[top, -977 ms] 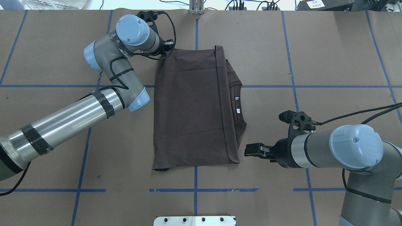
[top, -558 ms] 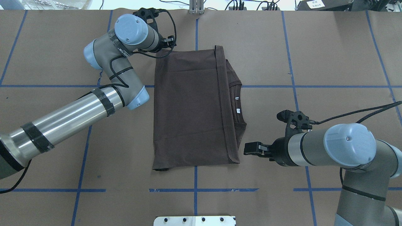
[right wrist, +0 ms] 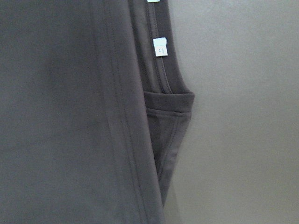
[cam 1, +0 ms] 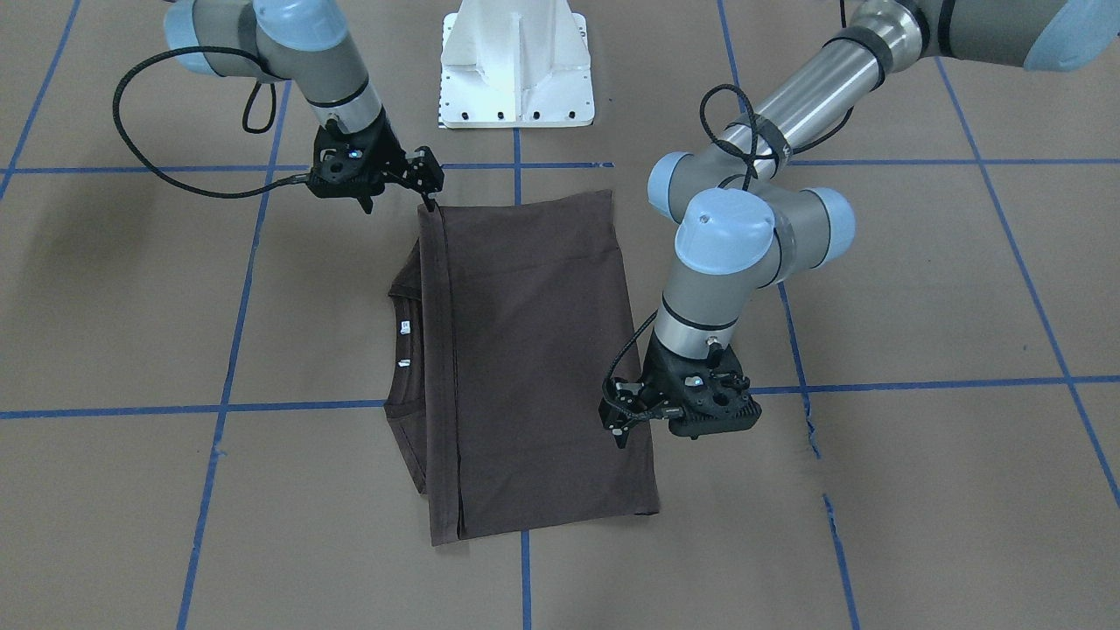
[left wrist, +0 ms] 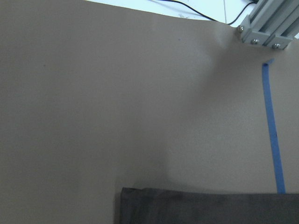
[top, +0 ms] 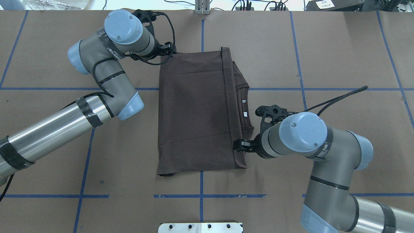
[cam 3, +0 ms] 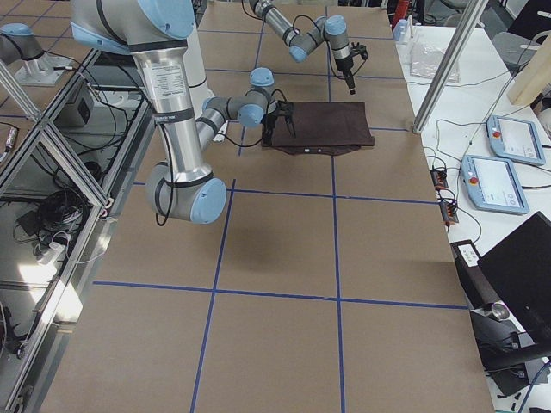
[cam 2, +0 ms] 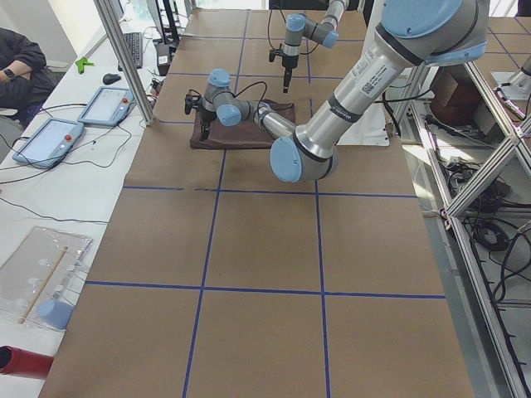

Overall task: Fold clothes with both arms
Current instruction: 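Move the right gripper to the shirt's side edge nearest it and grasp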

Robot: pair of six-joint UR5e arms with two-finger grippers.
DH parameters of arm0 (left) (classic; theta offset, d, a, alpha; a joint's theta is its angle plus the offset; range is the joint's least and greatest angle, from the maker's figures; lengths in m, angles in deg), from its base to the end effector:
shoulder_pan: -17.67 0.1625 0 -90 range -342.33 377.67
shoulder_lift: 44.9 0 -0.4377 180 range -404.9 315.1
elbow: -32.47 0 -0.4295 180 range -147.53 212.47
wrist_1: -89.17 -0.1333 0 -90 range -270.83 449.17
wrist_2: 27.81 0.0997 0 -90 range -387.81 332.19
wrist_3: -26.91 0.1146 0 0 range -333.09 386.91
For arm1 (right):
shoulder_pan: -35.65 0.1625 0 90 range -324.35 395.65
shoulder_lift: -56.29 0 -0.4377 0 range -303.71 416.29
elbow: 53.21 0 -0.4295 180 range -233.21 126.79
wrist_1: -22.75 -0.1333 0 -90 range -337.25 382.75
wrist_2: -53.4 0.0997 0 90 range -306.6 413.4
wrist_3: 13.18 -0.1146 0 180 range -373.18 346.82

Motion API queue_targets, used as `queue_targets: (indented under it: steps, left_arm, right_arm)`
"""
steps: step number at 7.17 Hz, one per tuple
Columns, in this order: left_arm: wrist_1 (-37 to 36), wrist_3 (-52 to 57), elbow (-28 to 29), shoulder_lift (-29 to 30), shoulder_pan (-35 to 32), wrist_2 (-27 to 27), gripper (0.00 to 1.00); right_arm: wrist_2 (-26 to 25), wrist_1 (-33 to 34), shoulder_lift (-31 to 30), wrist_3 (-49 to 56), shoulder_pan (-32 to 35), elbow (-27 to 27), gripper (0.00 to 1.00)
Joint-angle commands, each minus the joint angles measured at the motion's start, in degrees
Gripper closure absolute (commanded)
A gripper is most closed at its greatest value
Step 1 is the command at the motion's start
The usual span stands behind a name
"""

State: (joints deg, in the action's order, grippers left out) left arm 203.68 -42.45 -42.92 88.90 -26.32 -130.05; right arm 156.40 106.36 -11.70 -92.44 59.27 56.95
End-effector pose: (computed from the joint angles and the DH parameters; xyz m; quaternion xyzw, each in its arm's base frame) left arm 0.5194 -0.6529 0.2549 0.1597 0.4304 -0.1324 0.8785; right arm -0.5360 -0.3518 0.2791 0.0221 -0.4208 0.0553 0.9052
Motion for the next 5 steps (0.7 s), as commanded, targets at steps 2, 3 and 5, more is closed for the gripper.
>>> queue_targets:
  steps: [2, 3, 5]
  left_arm:
    - [-7.27, -0.07, -13.62, -6.09, 0.39, -1.81, 0.0]
    - [-7.55, -0.07, -14.33, -6.27, 0.39, -1.91, 0.0]
    - [-7.55, -0.07, -14.25, -6.36, 0.39, -1.99, 0.0]
  right_arm:
    - [-0.34, 7.71, 7.08, 9.54, -1.72, -6.86, 0.0]
    - [-0.25, 8.49, 7.35, 11.74, -2.51, -7.84, 0.0]
    - [0.1, 12.0, 7.53, 15.44, -2.87, -8.46, 0.0]
